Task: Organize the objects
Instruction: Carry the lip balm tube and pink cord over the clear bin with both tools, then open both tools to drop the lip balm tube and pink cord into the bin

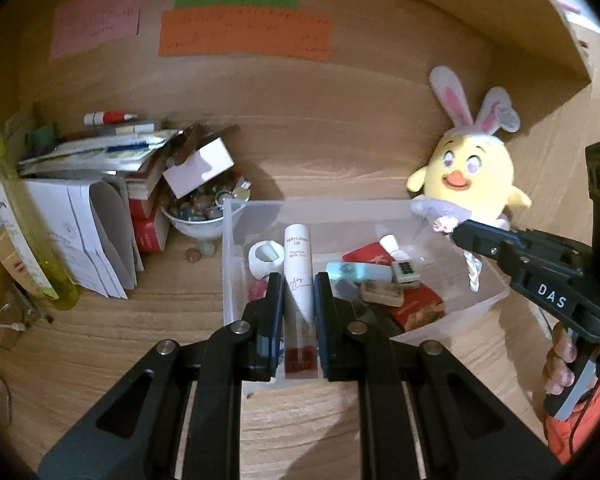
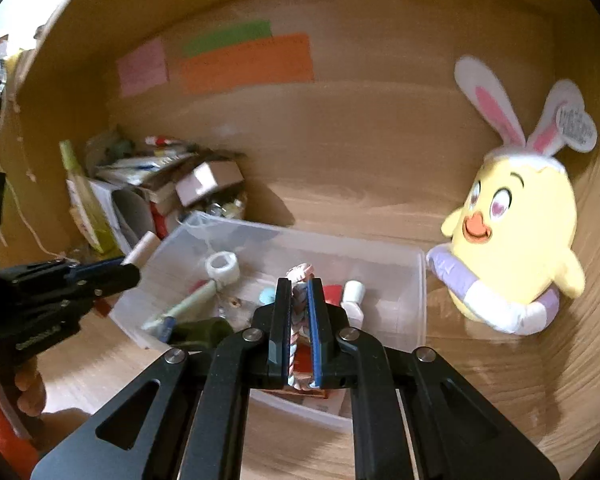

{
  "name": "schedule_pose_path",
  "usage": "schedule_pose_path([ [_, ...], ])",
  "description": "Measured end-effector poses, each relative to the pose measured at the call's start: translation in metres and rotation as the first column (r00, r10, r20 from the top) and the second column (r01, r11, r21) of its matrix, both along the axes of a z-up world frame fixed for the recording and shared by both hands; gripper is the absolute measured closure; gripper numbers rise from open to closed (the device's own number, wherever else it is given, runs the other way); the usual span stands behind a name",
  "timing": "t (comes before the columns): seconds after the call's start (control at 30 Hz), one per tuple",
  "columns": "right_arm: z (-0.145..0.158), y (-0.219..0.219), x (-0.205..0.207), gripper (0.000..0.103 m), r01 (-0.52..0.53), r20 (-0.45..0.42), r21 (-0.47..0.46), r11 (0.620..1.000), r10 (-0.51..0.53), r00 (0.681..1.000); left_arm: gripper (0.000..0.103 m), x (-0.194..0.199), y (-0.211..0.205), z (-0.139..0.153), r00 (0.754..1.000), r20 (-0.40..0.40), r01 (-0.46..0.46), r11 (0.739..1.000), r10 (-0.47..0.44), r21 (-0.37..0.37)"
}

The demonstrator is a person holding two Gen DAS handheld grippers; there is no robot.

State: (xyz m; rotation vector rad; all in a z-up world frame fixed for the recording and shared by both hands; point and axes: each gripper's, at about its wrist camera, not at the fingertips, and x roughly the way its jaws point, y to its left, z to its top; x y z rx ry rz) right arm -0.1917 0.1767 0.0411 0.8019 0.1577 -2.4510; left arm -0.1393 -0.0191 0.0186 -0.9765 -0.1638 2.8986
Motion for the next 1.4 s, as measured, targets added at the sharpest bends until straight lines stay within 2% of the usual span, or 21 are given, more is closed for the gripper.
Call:
schedule_pose_path([
  [0.3, -0.032, -0.002, -0.023, 0.096, 0.046, 0.063, 0.080, 0.996, -0.051, 0.997, 0.088, -0.018, -0.004, -0.020, 0.998, 0.059, -0.012, 1.000, 0.012, 0.004],
  [0.63, -0.043, -0.012, -0.024, 0.096, 0.024, 0.087, 0.119, 0.993, -0.034, 0.996, 0.088, -0.018, 0.001, -0.026, 0.997, 0.075, 0.005, 1.000, -0.005, 0.000],
  [0.67, -0.043, -0.012, -0.025, 0.094, 0.020, 0.093, 0.117, 0.993, -0.031, 0.995, 0.087, -0.018, 0.002, -0.026, 0.997, 0.076, 0.007, 1.000, -0.007, 0.000],
  [0.8, -0.042, -0.010, -0.024, 0.076, 0.011, 0.104, 0.097, 0.995, -0.022, 0.994, 0.081, -0.015, 0.002, -0.025, 0.997, 0.072, 0.015, 1.000, -0.015, 0.005],
  [1.03, -0.032, -0.010, -0.015, 0.076, -0.020, 0.102, 0.065, 0.998, 0.013, 0.995, 0.075, -0.005, 0.006, -0.017, 0.998, 0.052, 0.032, 0.999, -0.033, 0.008],
  [1.13, -0.026, -0.009, -0.007, 0.075, -0.036, 0.090, 0.063, 0.997, 0.030, 0.996, 0.065, 0.002, 0.007, -0.010, 0.999, 0.031, 0.037, 0.999, -0.038, 0.009],
  [1.3, -0.015, -0.005, 0.010, 0.058, -0.049, 0.053, 0.050, 0.998, 0.046, 0.998, 0.040, 0.020, 0.010, 0.003, 0.999, -0.028, 0.024, 1.000, -0.024, -0.009],
  [1.4, -0.008, 0.000, 0.022, 0.054, -0.059, 0.032, 0.037, 0.998, 0.058, 0.998, 0.036, 0.030, 0.011, 0.009, 0.998, -0.048, 0.028, 0.999, -0.029, -0.015],
])
